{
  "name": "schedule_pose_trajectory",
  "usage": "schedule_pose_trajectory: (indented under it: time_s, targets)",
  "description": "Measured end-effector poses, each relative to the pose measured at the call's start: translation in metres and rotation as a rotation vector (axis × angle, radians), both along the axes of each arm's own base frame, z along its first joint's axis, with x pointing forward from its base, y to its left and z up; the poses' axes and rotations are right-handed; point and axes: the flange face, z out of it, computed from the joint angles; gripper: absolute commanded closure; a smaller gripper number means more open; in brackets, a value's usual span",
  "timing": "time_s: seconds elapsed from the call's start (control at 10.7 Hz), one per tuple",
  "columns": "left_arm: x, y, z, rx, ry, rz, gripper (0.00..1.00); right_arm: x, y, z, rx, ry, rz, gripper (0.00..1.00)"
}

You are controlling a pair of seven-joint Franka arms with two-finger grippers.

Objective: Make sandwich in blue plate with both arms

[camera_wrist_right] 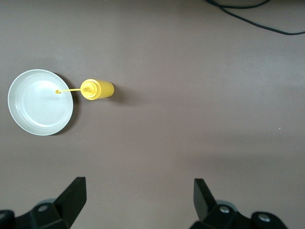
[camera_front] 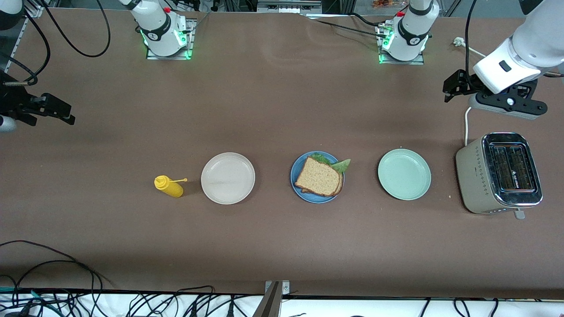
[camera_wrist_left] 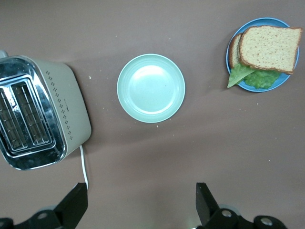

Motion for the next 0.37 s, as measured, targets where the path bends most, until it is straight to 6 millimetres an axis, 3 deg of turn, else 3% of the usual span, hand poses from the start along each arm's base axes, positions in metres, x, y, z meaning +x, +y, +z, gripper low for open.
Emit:
schedule_pose_trajectory:
  time_s: [0.37]
  targets:
    - [0.0000,0.0014,-0.0008,-0.022,0.008,0.012,0.00,0.0000,-0.0023,0.0005,0.000,-0.001,-0.004,0.00]
